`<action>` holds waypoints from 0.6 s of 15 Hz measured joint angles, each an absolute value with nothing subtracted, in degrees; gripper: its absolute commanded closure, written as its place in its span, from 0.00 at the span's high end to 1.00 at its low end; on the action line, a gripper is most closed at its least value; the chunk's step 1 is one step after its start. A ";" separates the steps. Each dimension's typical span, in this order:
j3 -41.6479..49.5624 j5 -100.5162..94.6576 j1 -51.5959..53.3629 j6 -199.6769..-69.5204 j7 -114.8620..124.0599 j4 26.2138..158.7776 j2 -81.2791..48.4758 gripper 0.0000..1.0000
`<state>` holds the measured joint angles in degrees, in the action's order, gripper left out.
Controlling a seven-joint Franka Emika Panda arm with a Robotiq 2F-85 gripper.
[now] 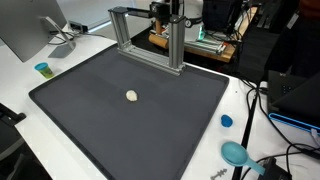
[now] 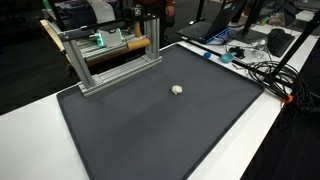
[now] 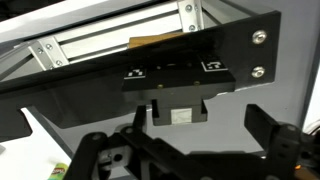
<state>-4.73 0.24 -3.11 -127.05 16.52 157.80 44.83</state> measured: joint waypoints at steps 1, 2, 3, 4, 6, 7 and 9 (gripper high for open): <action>-4.33 0.23 -3.63 -127.06 16.22 157.80 44.76 1.00; -4.17 0.23 -3.96 -127.05 16.01 157.80 44.74 1.00; -4.15 0.23 -4.08 -127.06 15.99 157.80 44.74 1.00; -4.33 0.21 -4.08 -127.05 16.05 157.80 44.74 1.00; -5.13 0.20 -4.08 -127.05 16.14 157.80 44.74 1.00; -5.50 0.20 -4.08 -127.08 16.27 157.80 44.74 1.00; -6.20 0.20 -4.08 -127.48 16.39 157.79 44.72 1.00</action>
